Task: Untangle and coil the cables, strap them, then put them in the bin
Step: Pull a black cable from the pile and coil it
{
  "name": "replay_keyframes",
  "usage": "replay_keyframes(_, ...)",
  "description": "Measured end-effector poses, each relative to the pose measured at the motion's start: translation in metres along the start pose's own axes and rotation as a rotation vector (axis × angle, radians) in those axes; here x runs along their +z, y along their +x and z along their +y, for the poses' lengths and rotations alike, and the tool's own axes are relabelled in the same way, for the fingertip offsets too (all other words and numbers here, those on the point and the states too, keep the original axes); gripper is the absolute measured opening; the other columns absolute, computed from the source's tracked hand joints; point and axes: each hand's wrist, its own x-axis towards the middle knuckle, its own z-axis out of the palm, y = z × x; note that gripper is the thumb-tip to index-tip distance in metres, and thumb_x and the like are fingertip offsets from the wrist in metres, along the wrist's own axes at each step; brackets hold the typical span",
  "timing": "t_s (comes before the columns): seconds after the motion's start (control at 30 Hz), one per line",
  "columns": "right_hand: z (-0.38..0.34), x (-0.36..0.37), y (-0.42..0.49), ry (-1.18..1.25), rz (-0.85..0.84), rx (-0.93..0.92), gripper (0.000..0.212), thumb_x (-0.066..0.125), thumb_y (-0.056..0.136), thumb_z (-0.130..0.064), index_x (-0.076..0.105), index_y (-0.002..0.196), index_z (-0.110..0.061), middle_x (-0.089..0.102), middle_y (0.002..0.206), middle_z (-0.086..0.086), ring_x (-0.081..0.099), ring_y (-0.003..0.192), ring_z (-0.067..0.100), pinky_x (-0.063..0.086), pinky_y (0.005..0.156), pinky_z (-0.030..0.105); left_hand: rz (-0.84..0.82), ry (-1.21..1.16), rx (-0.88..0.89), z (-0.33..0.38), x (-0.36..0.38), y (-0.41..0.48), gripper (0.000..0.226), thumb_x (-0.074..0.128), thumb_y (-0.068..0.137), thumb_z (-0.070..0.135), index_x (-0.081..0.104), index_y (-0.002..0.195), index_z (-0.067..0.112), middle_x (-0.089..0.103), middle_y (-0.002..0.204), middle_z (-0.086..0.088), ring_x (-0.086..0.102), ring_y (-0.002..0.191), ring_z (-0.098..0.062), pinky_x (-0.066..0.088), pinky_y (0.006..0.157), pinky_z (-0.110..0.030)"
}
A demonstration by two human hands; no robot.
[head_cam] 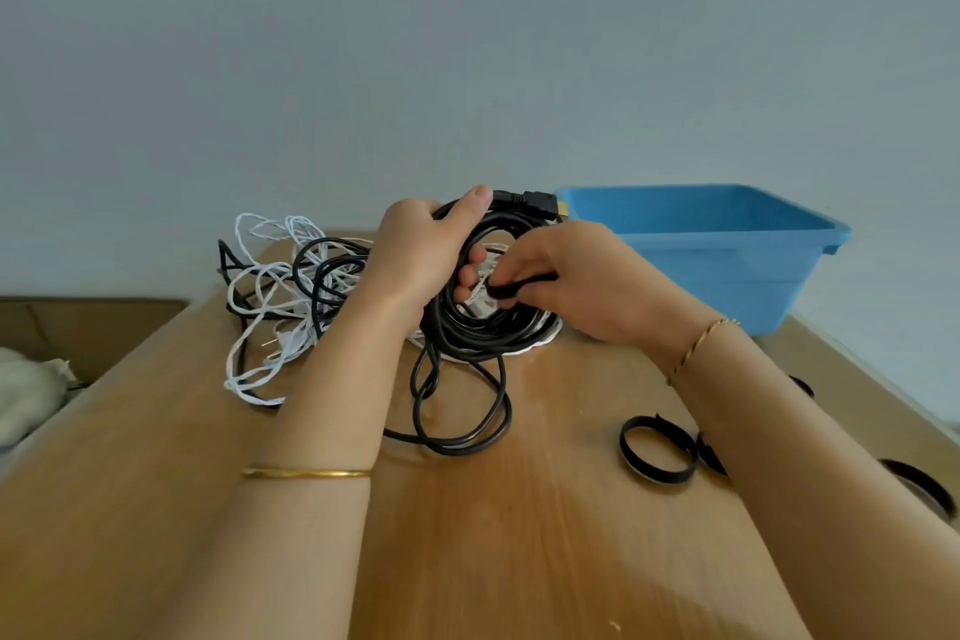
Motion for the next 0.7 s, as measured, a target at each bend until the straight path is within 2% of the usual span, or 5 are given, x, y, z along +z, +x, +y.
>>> replay_keyframes(0.1, -0.003, 0.004, 0.0, -0.256, -0.002, -0.04, 0.026, 0.056, 0.089, -0.011, 0.072, 0.101, -0.028, 0.067, 0.104, -0.008, 0.06, 0.099, 0.011, 0.049, 0.086, 0.034, -0.022, 0.021, 0.009, 0.001, 0.001, -0.002, 0.042, 0.054, 0.095, 0.04, 0.057, 0.071, 0.006, 0.054, 0.043, 0.005, 0.047, 0.038, -0.011, 0.043, 0.039, -0.021)
replay_keyframes(0.27, -0.006, 0.009, -0.001, -0.598, 0.125, -0.043, 0.022, 0.047, 0.095, -0.026, 0.065, 0.105, -0.034, 0.059, 0.106, -0.006, 0.057, 0.099, 0.019, 0.04, 0.065, 0.029, -0.043, 0.045, 0.063, 0.004, 0.004, -0.004, 0.041, 0.053, 0.096, 0.039, 0.058, 0.074, 0.005, 0.056, 0.048, 0.003, 0.047, 0.039, -0.011, 0.043, 0.039, -0.021)
replay_keyframes(0.4, -0.006, 0.022, 0.004, -0.717, 0.519, -0.01, 0.015, 0.05, 0.089, -0.017, 0.06, 0.078, -0.017, 0.058, 0.073, 0.0, 0.059, 0.062, 0.025, 0.018, 0.042, 0.023, -0.057, 0.062, 0.13, 0.001, 0.007, 0.0, 0.05, 0.054, 0.094, 0.042, 0.057, 0.114, -0.004, 0.058, 0.056, 0.0, 0.05, 0.045, -0.014, 0.042, 0.041, -0.025)
replay_keyframes(0.5, -0.009, 0.021, 0.0, -0.698, 0.715, -0.088, 0.024, 0.043, 0.077, -0.016, 0.037, 0.054, -0.02, 0.041, 0.045, -0.002, 0.031, 0.036, 0.018, 0.007, 0.044, 0.019, -0.045, 0.076, 0.116, 0.001, 0.008, 0.001, 0.072, 0.056, 0.092, 0.046, 0.039, 0.134, -0.009, 0.06, 0.057, 0.001, 0.052, 0.045, -0.012, 0.044, 0.042, -0.024)
replay_keyframes(0.7, -0.003, 0.027, 0.002, -0.777, 0.925, -0.225, 0.031, 0.049, 0.082, -0.01, 0.026, 0.063, -0.021, 0.032, 0.048, -0.002, 0.02, 0.05, 0.016, 0.017, 0.052, 0.027, -0.093, 0.102, 0.158, 0.005, 0.01, -0.007, 0.047, 0.051, 0.096, 0.042, 0.06, 0.072, 0.002, 0.056, 0.051, 0.001, 0.049, 0.041, -0.011, 0.044, 0.043, -0.02)
